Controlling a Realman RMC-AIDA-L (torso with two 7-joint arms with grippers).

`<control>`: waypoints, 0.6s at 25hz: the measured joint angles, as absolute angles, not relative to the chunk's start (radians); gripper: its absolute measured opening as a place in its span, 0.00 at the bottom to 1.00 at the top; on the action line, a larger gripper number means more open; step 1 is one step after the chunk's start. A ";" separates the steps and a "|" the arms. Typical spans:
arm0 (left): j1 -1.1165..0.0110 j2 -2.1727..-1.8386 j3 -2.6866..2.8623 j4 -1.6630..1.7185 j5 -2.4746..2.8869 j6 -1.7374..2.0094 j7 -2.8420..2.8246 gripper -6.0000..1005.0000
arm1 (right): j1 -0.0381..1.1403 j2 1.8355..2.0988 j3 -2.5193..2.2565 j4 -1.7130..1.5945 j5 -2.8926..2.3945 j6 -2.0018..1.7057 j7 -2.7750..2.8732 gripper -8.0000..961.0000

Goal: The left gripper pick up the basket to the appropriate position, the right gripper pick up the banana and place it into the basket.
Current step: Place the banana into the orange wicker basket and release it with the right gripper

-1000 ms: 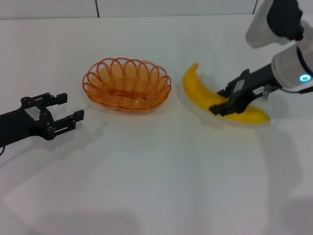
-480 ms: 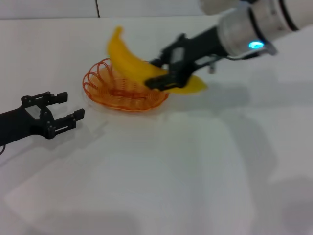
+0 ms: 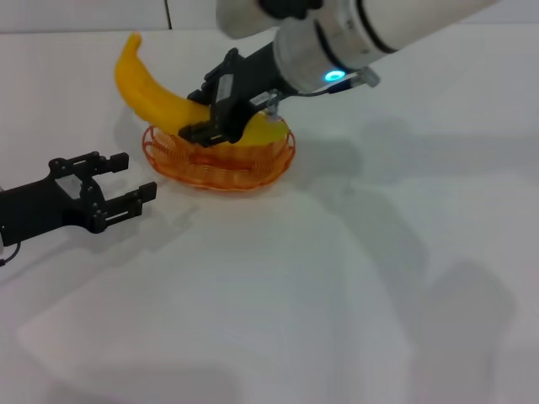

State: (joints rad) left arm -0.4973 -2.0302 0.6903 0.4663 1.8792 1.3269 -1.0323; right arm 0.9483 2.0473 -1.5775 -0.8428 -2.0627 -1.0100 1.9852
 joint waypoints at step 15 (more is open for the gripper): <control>-0.500 -2.031 0.690 0.466 1.881 1.327 -1.032 0.67 | 0.981 2.047 -1.645 -0.769 -2.062 -0.945 1.995 0.55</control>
